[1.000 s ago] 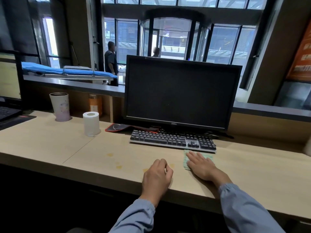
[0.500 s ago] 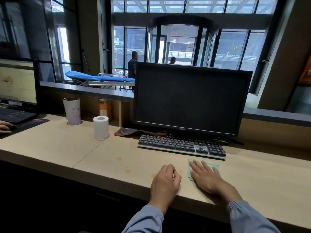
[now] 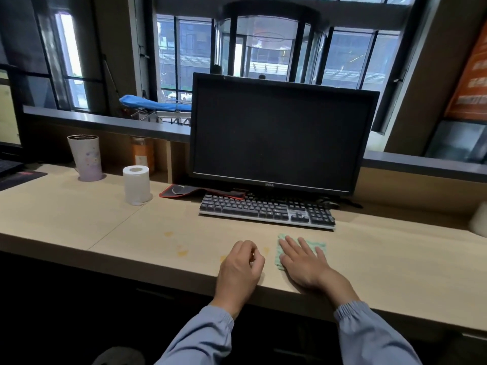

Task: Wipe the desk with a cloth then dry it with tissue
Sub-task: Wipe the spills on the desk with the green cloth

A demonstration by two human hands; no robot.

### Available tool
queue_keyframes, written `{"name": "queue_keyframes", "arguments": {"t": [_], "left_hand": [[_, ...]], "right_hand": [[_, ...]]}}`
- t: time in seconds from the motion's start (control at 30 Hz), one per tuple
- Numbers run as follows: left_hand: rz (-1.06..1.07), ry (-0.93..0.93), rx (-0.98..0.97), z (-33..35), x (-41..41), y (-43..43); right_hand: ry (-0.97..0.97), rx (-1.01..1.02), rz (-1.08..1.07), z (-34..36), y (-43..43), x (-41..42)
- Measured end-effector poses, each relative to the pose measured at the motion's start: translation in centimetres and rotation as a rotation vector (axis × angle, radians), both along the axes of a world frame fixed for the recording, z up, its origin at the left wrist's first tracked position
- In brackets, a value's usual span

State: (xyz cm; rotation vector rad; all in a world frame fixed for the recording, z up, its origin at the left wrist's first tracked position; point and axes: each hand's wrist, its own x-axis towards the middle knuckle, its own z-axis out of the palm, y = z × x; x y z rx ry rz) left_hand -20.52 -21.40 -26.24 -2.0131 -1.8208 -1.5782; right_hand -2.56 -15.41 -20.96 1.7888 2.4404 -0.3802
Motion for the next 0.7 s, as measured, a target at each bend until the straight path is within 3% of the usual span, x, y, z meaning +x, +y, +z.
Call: {"name": "queue_keyframes", "arguments": {"t": [0.17,0.3,0.7], "left_hand": [[-0.076,0.176,0.149,-1.4,-0.6,-1.1],[-0.090,0.328,0.262,-2.6,-0.5,-1.6],[-0.103,0.197,0.246,-2.2,-0.5,-1.4]], "right_hand": [[-0.020,0.028,0.040,-1.2,-3.7,0.0],[-0.003,0.013,0.035,-0.6,-2.0,-0.5],[-0.063,0.037,0.070,-1.0,-4.9,-2.7]]}}
